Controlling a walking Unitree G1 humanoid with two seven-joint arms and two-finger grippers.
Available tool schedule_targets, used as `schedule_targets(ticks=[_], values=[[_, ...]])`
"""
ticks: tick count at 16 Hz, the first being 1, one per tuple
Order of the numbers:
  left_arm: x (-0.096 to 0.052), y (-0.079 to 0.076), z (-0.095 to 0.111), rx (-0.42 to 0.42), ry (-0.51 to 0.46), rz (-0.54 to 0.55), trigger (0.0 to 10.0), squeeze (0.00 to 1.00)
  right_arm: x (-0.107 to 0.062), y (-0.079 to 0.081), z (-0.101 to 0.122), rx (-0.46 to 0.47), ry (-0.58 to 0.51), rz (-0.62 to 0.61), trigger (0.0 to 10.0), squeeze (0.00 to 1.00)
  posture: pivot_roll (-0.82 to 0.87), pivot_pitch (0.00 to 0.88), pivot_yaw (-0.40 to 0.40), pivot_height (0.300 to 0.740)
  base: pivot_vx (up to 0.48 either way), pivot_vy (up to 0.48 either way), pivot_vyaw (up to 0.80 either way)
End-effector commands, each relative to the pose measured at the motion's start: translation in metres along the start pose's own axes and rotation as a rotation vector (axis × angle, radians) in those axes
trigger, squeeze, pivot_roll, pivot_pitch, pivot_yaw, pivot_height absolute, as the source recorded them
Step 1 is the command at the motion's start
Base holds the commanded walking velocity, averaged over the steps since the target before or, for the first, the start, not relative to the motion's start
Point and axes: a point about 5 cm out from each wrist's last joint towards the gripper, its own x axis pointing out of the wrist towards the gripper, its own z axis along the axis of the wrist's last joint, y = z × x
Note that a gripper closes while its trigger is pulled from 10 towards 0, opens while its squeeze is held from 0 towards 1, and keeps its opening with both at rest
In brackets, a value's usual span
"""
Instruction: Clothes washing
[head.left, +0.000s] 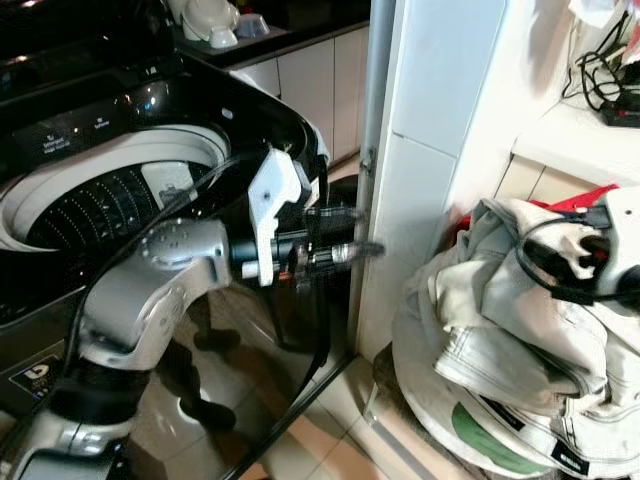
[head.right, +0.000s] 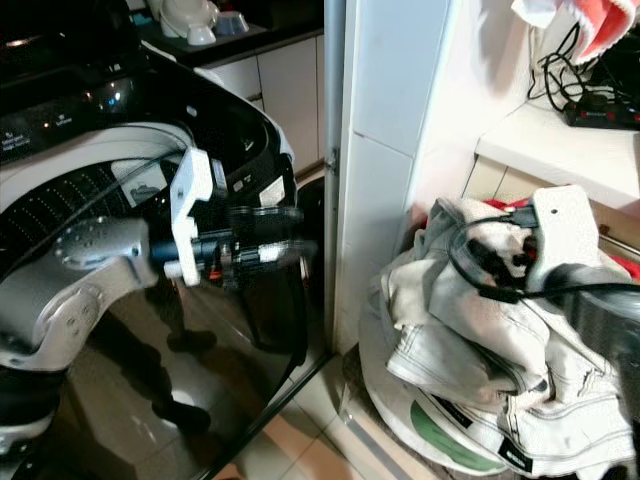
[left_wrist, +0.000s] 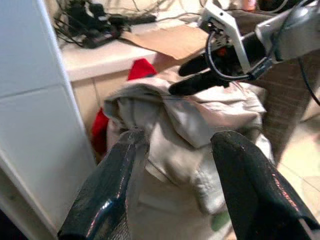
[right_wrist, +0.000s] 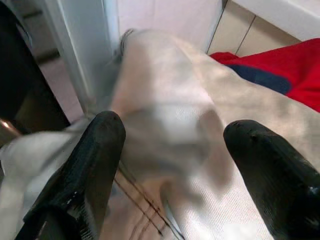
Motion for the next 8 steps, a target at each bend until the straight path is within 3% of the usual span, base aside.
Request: schedule_targets(ticks=[1, 2, 3, 4, 8], values=[[0.0, -0.008, -0.001, -0.018, 0.015, -0.053, 10.0, 0.0, 0.002, -0.001, -0.007, 0.006, 0.03, 0.019, 10.0, 0.0, -0.11, 0.0, 0.059, 0.74, 0.0, 0.0, 0.0], [-0.001, -0.011, -0.003, -0.036, 0.024, -0.075, 10.0, 0.0, 0.003, -0.004, -0.011, 0.016, 0.042, 0.012, 9.1, 0.0, -0.11, 0.0, 0.059, 0.74, 0.0, 0.0, 0.0], [-0.001, -0.014, -0.005, -0.05, 0.032, -0.089, 10.0, 0.0, 0.004, -0.006, -0.013, 0.027, 0.047, 0.014, 2.4, 0.0, -0.11, 0.0, 0.059, 0.74, 0.0, 0.0, 0.0], [-0.002, -0.016, -0.006, -0.062, 0.04, -0.092, 10.0, 0.0, 0.003, -0.007, -0.016, 0.036, 0.052, 0.027, 0.0, 0.0, -0.11, 0.0, 0.059, 0.74, 0.0, 0.0, 0.0], [-0.001, -0.016, -0.009, -0.077, 0.057, -0.082, 10.0, 0.0, 0.004, -0.01, -0.021, 0.041, 0.059, 0.044, 0.0, 0.0, -0.11, 0.0, 0.056, 0.74, 0.0, 0.0, 0.0]])
